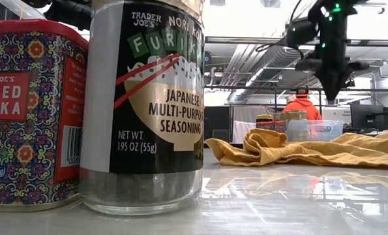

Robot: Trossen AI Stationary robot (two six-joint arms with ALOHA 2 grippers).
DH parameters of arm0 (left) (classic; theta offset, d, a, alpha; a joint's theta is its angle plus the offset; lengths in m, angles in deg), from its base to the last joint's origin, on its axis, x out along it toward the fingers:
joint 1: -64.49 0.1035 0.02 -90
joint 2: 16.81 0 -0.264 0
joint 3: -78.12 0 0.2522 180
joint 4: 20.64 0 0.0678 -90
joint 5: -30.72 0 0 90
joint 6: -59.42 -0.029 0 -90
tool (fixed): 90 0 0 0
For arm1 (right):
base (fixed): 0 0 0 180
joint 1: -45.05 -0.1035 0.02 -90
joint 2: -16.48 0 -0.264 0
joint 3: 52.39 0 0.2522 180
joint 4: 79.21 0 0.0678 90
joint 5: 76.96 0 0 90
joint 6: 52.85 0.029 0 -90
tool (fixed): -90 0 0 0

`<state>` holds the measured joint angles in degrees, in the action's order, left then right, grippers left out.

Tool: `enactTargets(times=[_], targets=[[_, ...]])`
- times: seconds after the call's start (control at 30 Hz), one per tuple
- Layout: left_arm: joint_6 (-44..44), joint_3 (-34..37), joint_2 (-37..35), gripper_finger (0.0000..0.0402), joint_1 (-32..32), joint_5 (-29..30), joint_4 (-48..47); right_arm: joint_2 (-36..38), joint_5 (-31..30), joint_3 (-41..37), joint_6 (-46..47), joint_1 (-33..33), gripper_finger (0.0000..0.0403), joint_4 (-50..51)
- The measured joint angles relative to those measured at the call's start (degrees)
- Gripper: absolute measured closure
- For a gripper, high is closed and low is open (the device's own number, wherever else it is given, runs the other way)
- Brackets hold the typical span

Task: Sort spices by type
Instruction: Put the right gold seasoning bottle into the transparent bin

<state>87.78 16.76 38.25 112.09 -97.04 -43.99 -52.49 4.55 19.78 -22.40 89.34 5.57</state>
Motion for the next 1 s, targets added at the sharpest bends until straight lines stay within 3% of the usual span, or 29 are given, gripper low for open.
enactTargets(times=[0.27, 0.57, 1.0], targets=[[0.1, 0.0, 0.0, 0.0096, 0.0, 0.1, 0.0, -3.3, -1.5, -5.7, 6.9, 0.5, 0.0398, -19.5], [0.6, 0.0, 0.0, 0.0096, 0.0, 0.1, 0.0, -7.6, -4.1, -5.1, 5.1, 0.7, 0.0402, -18.7], [0.3, 0.0, 0.0, 0.0096, 0.0, 0.1, 0.0, -10.6, -6.5, -5.1, 3.5, 0.7, 0.0402, -26.7]])
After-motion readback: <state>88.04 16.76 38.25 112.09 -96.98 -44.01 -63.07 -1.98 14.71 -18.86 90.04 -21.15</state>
